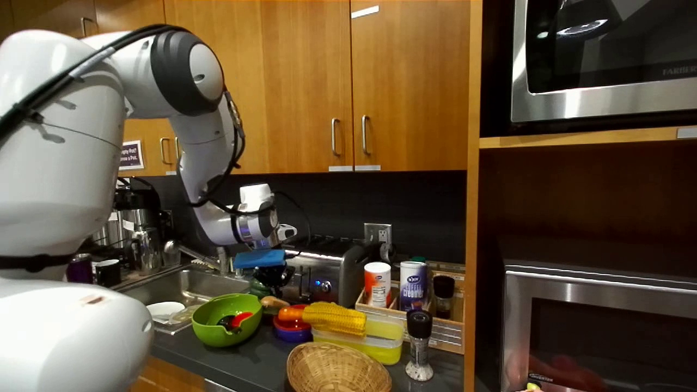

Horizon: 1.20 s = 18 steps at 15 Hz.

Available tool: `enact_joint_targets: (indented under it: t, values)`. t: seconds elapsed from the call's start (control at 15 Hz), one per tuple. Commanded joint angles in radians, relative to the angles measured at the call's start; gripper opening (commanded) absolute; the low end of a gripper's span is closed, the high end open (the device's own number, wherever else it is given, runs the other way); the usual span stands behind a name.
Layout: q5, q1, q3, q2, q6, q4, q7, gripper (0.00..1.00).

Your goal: Push the right lever on the toaster downwards.

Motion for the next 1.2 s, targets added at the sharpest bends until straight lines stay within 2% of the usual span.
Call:
enact_joint_targets:
  t: [0.0, 0.27, 0.33, 0.4, 0.53, 0.6, 0.67, 0.87, 0.93, 1.07, 1.13]
  values:
    - [-0.104, 0.010, -0.002, -0.111, -0.054, -0.049, 0.014, 0.00]
    - [-0.111, -0.017, 0.024, -0.170, -0.072, -0.073, -0.013, 0.00]
    - [-0.098, -0.022, 0.032, -0.180, -0.069, -0.084, -0.026, 0.06]
    - [-0.098, -0.024, 0.036, -0.189, -0.070, -0.095, -0.032, 0.02]
    - [-0.091, -0.029, 0.048, -0.208, -0.064, -0.120, -0.044, 0.01]
    - [-0.093, -0.030, 0.052, -0.217, -0.061, -0.133, -0.042, 0.29]
    - [-0.089, -0.031, 0.057, -0.228, -0.059, -0.146, -0.044, 0.29]
    - [-0.064, -0.032, 0.073, -0.250, -0.081, -0.163, -0.057, 0.45]
    - [-0.088, -0.035, 0.069, -0.200, -0.064, -0.126, -0.029, 0.28]
    - [-0.085, -0.036, 0.075, -0.213, -0.069, -0.136, -0.032, 0.42]
    - [-0.084, -0.036, 0.076, -0.215, -0.070, -0.138, -0.033, 0.45]
